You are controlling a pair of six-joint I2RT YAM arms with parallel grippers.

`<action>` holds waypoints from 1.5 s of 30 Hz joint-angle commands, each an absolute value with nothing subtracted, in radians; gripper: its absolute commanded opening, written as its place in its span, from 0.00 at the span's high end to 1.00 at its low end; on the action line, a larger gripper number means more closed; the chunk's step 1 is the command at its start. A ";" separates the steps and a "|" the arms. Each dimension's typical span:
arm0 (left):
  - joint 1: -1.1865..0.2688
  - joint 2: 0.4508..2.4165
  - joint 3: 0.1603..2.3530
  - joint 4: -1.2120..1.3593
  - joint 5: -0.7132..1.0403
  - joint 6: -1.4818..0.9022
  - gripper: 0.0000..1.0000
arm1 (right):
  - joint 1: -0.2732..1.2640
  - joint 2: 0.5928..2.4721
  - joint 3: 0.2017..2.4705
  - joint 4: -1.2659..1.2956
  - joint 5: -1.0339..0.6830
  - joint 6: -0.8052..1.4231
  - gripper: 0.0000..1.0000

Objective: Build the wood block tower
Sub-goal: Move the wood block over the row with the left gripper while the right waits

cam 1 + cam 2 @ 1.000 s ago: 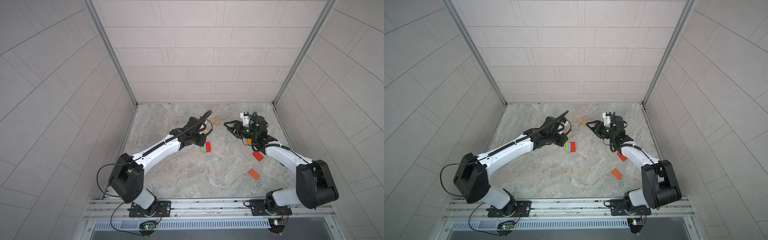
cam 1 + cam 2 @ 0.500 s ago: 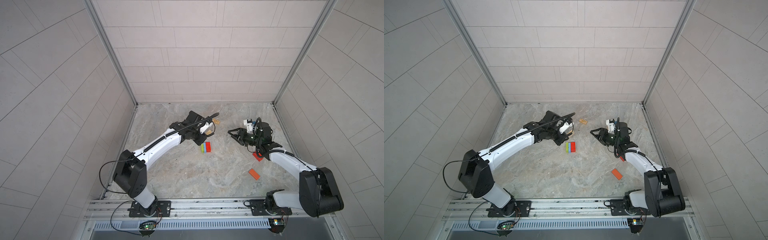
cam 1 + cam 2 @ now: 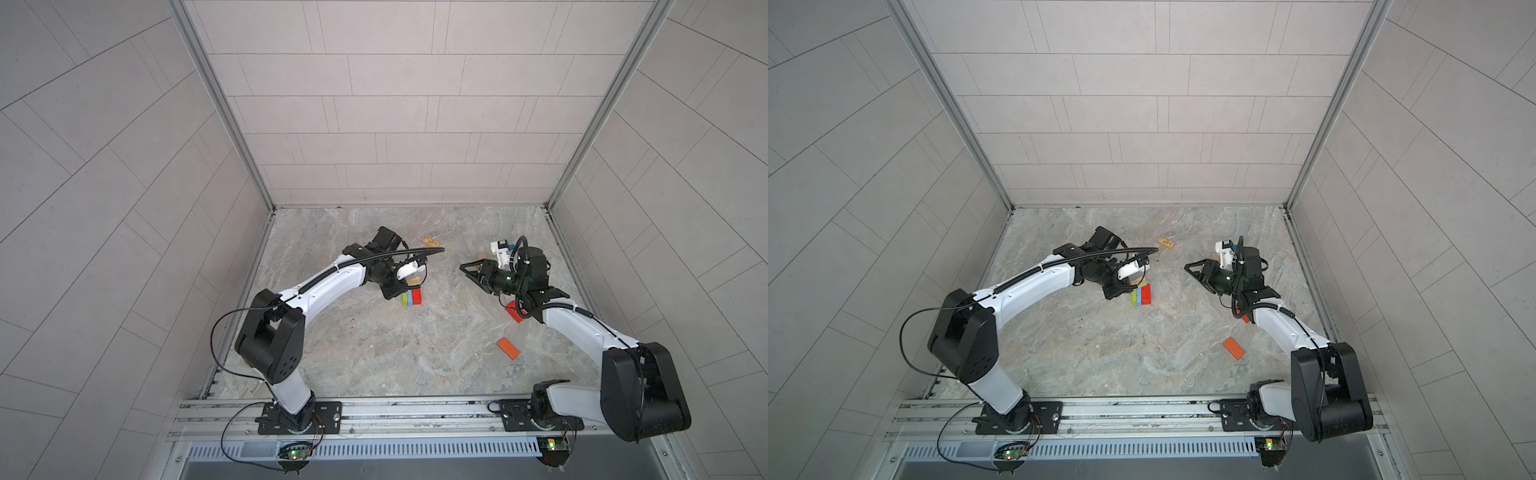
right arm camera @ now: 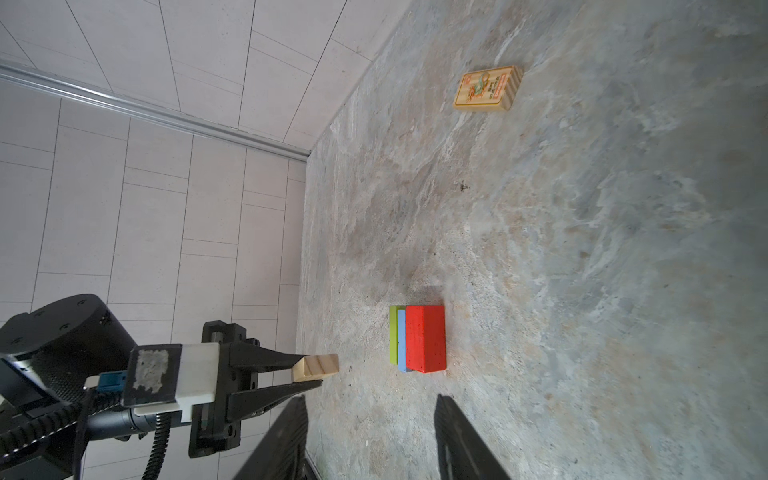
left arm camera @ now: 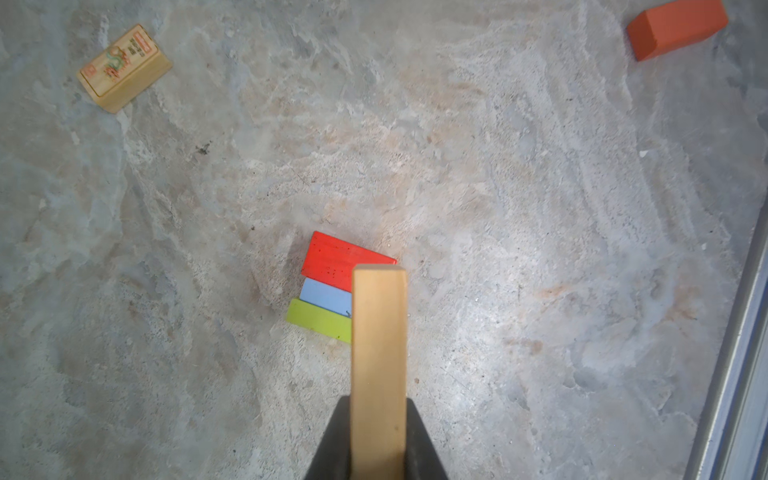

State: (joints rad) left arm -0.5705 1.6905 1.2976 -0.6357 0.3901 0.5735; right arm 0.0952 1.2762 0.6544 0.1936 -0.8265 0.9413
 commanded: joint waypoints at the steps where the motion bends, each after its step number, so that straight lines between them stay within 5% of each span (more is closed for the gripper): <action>1: -0.555 1.723 1.294 -0.656 0.404 0.696 1.00 | 0.092 1.277 0.643 0.195 -0.828 0.926 0.50; 32: -0.545 1.942 1.445 -0.615 0.437 0.876 1.00 | 0.089 1.349 0.638 0.231 -0.830 0.919 0.54; 45: -0.546 1.985 1.476 -0.623 0.453 0.875 0.92 | 0.087 1.356 0.634 0.230 -0.829 0.914 0.55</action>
State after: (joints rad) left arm -0.5453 1.9739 1.4490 -0.6113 0.4278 0.8627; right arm 0.0906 1.3479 0.6464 0.2138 -0.8265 0.9195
